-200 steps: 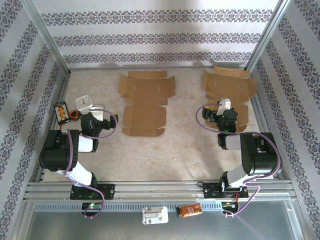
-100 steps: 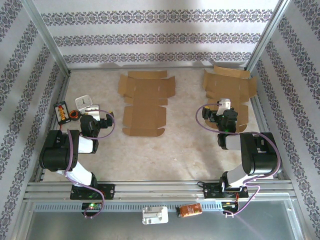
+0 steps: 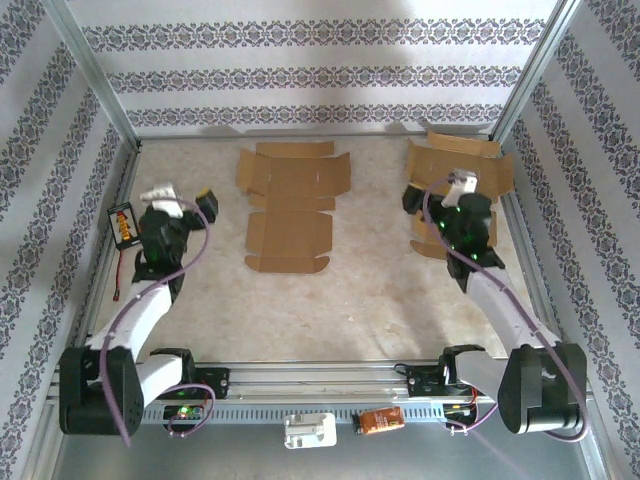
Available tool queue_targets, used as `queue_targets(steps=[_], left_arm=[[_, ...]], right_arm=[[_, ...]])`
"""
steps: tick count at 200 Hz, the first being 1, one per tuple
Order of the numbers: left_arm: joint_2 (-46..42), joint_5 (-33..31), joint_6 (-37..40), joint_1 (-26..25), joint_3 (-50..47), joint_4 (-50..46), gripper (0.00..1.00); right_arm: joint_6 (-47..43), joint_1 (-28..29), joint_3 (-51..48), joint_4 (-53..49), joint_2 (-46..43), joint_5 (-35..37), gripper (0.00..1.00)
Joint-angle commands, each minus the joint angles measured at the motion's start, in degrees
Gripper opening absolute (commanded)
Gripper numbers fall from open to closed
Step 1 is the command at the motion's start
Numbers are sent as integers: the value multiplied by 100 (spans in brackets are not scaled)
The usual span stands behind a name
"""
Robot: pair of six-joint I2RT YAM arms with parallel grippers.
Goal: Fold the paper box
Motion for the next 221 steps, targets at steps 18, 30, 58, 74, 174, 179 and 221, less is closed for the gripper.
queue_targets(steps=[18, 30, 58, 74, 174, 179, 221], left_arm=[[760, 501, -1361, -2001, 2098, -3979, 92], [1035, 1143, -1747, -2324, 2362, -3930, 89], [1366, 2428, -2046, -2625, 2642, -3652, 81], [1361, 2483, -1815, -2658, 2814, -4158, 79], [1041, 1869, -871, -2199, 3203, -6297, 81], [1029, 1870, -882, -2163, 3213, -6317, 82], [1105, 2001, -1032, -1480, 3230, -6272, 87]], right_arm=[[750, 1053, 2449, -2668, 1594, -642, 98], [785, 1126, 3093, -2908, 2250, -666, 97], [833, 1114, 4554, -3201, 3867, -412, 94], [748, 1111, 5480, -3488, 4813, -282, 93], [533, 1103, 9384, -5308, 8227, -347, 91], [552, 1098, 9394, -5301, 8250, -384, 91], [429, 1083, 9382, -5267, 8313, -1080, 49]])
